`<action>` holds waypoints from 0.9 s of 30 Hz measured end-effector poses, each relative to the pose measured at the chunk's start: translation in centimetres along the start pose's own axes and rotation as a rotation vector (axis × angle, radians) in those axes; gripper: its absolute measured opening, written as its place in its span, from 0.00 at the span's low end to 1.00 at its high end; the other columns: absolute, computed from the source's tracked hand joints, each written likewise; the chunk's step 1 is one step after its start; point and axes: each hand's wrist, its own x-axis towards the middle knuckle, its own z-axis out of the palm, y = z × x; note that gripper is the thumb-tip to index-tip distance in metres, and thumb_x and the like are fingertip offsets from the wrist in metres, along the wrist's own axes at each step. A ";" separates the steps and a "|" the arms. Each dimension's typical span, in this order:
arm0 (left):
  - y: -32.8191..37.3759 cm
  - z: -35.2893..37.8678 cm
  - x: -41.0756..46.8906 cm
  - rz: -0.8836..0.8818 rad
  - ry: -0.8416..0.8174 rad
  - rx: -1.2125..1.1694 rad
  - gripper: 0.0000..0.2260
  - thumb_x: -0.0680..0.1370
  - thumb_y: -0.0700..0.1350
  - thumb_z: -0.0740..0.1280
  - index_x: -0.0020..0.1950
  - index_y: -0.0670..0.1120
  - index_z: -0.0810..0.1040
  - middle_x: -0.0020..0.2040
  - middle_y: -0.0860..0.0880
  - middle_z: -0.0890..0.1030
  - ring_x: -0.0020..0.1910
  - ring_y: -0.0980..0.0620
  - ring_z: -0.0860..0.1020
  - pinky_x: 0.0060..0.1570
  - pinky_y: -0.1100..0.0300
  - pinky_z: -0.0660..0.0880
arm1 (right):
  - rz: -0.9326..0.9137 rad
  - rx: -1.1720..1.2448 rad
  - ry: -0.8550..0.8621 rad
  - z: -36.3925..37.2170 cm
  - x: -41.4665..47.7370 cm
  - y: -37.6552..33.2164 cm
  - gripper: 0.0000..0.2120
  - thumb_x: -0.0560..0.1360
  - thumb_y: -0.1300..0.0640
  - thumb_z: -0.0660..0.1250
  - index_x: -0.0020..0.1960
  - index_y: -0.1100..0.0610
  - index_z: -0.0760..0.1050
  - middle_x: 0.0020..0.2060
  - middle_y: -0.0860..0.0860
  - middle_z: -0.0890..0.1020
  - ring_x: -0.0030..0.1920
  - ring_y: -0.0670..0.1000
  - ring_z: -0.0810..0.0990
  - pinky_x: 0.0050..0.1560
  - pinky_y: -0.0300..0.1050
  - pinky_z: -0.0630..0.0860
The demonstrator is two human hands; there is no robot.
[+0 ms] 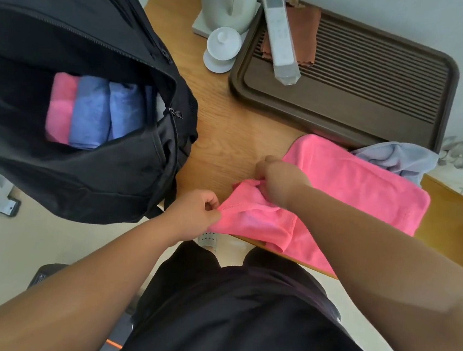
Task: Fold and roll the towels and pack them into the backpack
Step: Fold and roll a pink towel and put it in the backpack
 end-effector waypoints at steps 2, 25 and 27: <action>-0.1 -0.3 0.1 0.012 0.017 -0.012 0.05 0.74 0.39 0.66 0.39 0.47 0.77 0.35 0.51 0.75 0.34 0.53 0.71 0.35 0.56 0.69 | 0.039 0.172 0.125 -1.0 0.5 0.1 0.08 0.75 0.59 0.67 0.53 0.57 0.78 0.53 0.55 0.77 0.51 0.58 0.79 0.50 0.49 0.76; 2.7 -5.0 -4.5 0.161 0.552 0.231 0.07 0.72 0.41 0.66 0.37 0.45 0.69 0.30 0.47 0.73 0.30 0.44 0.72 0.31 0.48 0.72 | 0.335 1.267 0.182 -12.9 4.9 -6.9 0.22 0.73 0.38 0.72 0.45 0.59 0.74 0.41 0.56 0.82 0.39 0.56 0.86 0.43 0.56 0.85; 2.8 -5.2 -4.8 0.181 0.583 0.236 0.05 0.73 0.39 0.65 0.38 0.47 0.71 0.30 0.48 0.74 0.31 0.44 0.75 0.32 0.47 0.74 | 0.329 1.233 0.222 -12.7 5.3 -7.1 0.13 0.73 0.54 0.73 0.42 0.57 0.70 0.42 0.58 0.78 0.34 0.56 0.82 0.45 0.58 0.84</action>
